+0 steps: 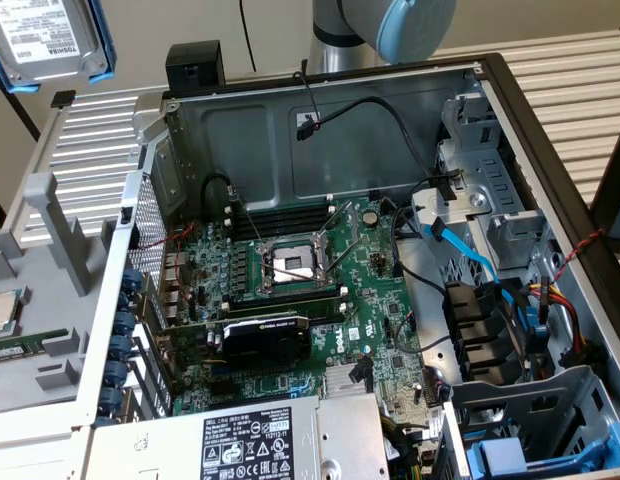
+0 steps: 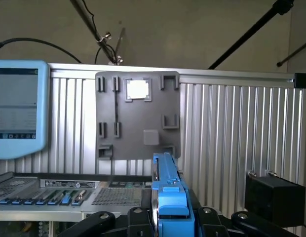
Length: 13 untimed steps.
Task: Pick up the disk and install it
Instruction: 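Pick up the disk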
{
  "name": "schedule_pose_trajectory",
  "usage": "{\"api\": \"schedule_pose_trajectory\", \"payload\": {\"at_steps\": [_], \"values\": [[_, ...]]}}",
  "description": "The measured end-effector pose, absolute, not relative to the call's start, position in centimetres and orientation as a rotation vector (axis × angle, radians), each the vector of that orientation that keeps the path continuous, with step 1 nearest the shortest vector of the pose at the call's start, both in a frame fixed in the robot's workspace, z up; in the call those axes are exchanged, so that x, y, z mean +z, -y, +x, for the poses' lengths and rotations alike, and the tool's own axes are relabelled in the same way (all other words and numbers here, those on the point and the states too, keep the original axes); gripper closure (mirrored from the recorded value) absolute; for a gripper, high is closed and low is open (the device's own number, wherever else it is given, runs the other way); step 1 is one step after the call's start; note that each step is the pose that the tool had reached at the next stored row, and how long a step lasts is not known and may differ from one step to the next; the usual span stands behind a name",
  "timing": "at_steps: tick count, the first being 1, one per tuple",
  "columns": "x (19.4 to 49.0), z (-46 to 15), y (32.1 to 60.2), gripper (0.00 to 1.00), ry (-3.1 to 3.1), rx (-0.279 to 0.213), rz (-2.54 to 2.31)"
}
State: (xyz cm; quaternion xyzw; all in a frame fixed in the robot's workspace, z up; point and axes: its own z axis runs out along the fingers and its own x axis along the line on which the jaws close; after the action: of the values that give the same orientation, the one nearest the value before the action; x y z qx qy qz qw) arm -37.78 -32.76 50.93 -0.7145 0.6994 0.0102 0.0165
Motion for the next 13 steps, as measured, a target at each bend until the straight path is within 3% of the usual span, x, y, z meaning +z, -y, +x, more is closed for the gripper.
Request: {"api": "schedule_pose_trajectory", "payload": {"at_steps": [13], "values": [[51.4,-32.5,36.5,0.63,-2.179,0.042,-2.225]]}}
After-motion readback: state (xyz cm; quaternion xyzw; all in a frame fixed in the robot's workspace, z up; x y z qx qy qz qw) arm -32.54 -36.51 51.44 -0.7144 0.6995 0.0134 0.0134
